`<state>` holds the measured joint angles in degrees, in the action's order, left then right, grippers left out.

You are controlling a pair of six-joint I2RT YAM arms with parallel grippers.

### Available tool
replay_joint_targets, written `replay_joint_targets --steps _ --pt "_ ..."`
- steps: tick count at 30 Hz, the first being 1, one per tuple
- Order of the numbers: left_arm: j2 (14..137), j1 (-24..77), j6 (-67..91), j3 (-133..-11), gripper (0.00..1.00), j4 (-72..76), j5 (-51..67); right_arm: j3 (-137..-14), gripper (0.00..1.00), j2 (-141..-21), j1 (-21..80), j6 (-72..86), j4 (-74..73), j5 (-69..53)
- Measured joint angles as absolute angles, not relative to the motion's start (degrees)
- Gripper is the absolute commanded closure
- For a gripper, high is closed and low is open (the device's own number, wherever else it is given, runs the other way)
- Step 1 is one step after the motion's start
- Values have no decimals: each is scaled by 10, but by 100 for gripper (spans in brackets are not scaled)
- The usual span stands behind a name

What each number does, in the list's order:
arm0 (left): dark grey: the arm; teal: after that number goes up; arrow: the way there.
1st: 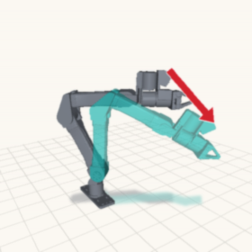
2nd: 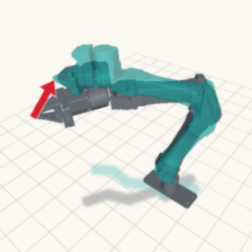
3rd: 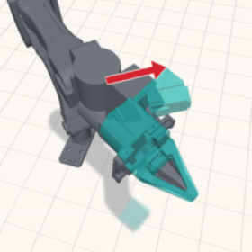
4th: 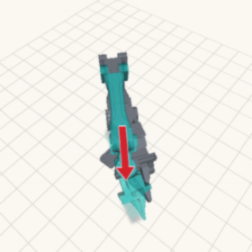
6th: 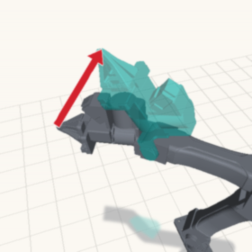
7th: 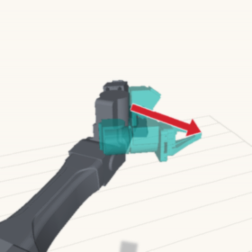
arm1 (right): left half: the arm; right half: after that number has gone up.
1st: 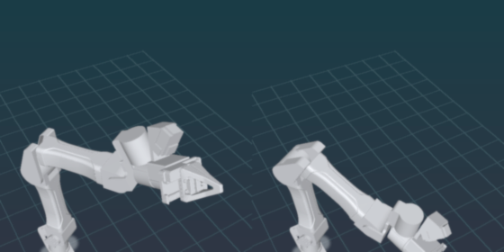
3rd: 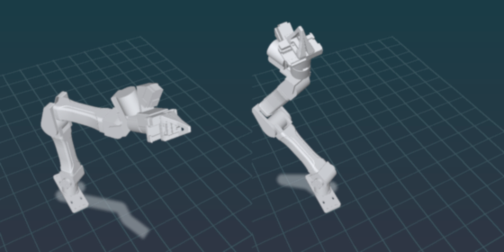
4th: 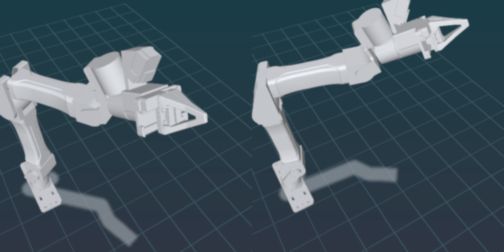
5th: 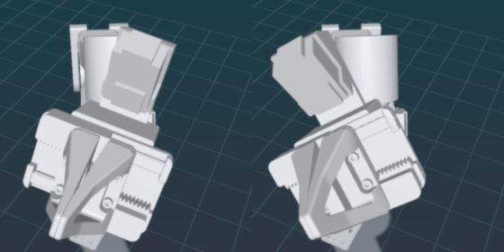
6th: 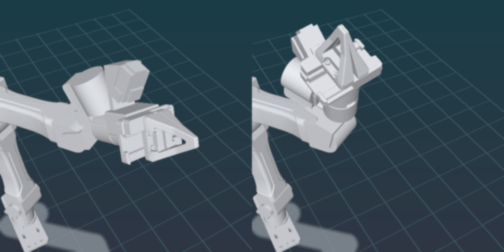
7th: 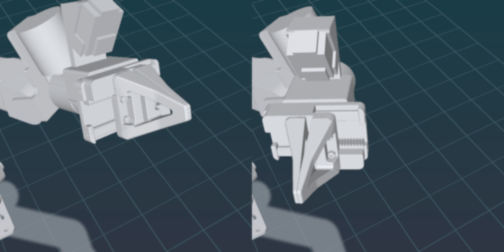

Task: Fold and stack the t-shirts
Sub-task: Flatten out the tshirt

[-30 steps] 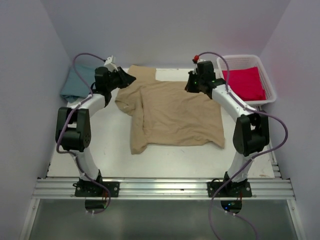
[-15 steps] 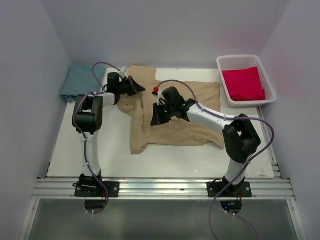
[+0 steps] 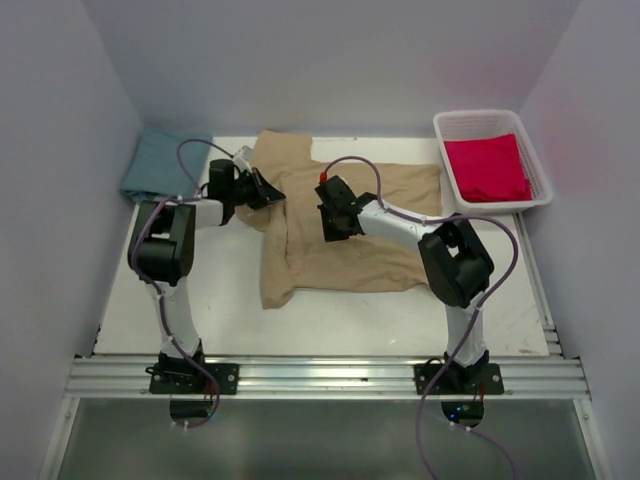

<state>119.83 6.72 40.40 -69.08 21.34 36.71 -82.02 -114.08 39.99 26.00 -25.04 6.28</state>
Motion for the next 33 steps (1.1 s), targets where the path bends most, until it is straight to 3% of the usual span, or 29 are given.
replay_joint_targets --steps 9,16,23,29,33 --pt "990 72 340 -611 100 147 263 -949 100 -1231 324 252 -283 141" --pt "1031 96 317 -606 100 54 222 -1067 100 -1329 299 246 -302 135" --pt "1033 161 298 -594 100 7 201 -1062 100 -1329 292 246 -291 124" --pt "1039 181 274 -606 100 -94 102 -1044 100 -1321 285 249 -273 109" --pt "1004 181 286 -553 100 -95 38 -1034 100 -1317 275 253 -257 91"
